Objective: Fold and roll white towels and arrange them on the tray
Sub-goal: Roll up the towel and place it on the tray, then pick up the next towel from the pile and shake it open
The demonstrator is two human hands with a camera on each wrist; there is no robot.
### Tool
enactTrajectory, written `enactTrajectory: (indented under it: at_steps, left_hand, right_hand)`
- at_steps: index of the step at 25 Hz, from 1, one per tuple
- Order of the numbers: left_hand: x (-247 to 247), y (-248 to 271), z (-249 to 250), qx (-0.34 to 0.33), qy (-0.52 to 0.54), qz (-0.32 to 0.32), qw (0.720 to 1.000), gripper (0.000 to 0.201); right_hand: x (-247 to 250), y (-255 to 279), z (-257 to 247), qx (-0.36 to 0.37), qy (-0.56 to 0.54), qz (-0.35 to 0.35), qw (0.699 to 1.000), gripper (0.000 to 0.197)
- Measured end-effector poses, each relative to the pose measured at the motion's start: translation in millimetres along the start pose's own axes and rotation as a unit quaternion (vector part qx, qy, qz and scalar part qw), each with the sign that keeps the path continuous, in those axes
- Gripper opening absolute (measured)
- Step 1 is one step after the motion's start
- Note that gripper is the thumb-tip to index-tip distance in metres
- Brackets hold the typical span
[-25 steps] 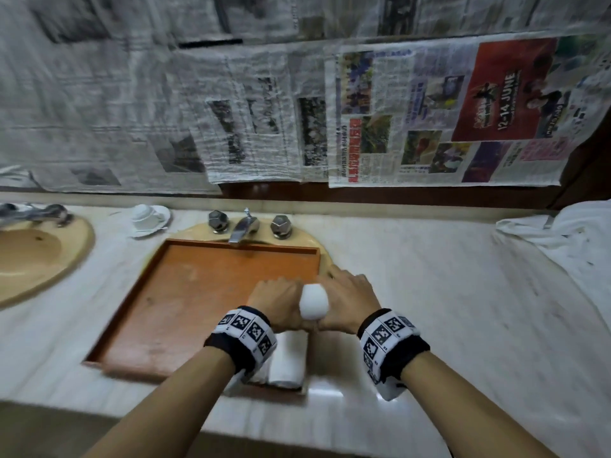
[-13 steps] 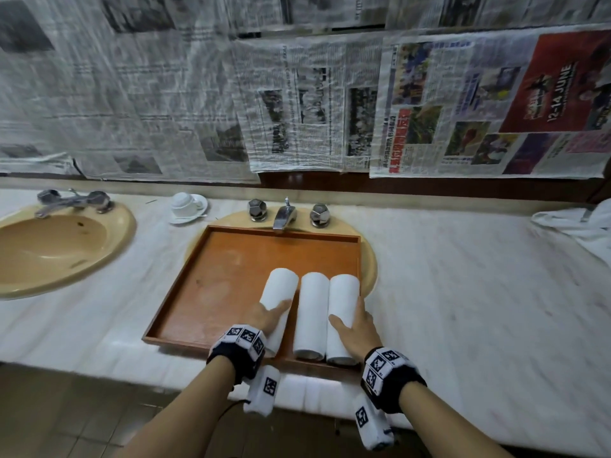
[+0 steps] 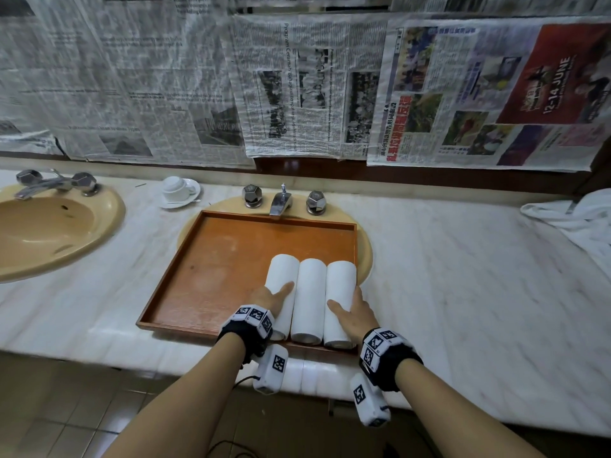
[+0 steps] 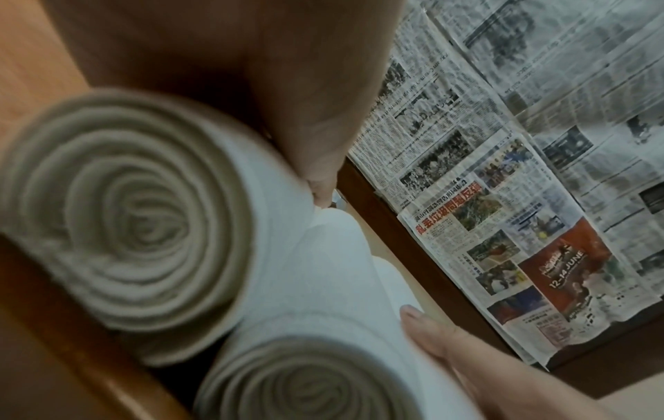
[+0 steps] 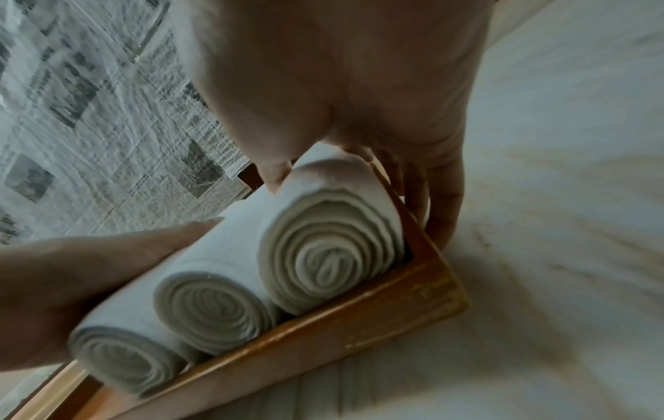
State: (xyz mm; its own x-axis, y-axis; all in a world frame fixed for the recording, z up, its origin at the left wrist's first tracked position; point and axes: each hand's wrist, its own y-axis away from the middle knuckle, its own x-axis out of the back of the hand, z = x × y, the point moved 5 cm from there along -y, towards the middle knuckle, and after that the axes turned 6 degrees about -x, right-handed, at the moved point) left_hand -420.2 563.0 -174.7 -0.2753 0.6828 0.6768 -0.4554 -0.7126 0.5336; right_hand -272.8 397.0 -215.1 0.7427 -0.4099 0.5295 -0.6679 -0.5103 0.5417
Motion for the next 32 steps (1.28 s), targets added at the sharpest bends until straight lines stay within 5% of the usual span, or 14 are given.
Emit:
enactTrajectory:
  at_steps: [14,17,19,22,27,32]
  left_hand:
    - [-5,-1,-8,-0.032,0.069,0.003,0.997,0.067]
    - [2,2,-5,-0.036,0.045,0.044,0.997,0.065]
    - [14,10,10,-0.038,-0.007,0.124,0.991,0.064]
    - [24,23,50,-0.078,0.008,0.214,0.974,0.059]
    - [-7,44,162,-0.207,0.062,0.223,0.951,0.044]
    - [-129,85,313,-0.344,0.04,0.106,0.932,0.018]
  right_hand:
    - [1,-1,-1,-0.013,0.006,0.002,1.0,0.089]
    - [6,1,-6,-0.019,0.017,-0.014,1.0,0.084]
    - [18,0,-16,-0.022,0.04,-0.016,0.999,0.081]
    - [48,0,-49,0.023,0.041,-0.008,0.999,0.074]
    - [142,24,-67,0.115,0.005,0.025,0.993,0.055]
    - [274,31,46,0.091,-0.051,0.123,0.987,0.043]
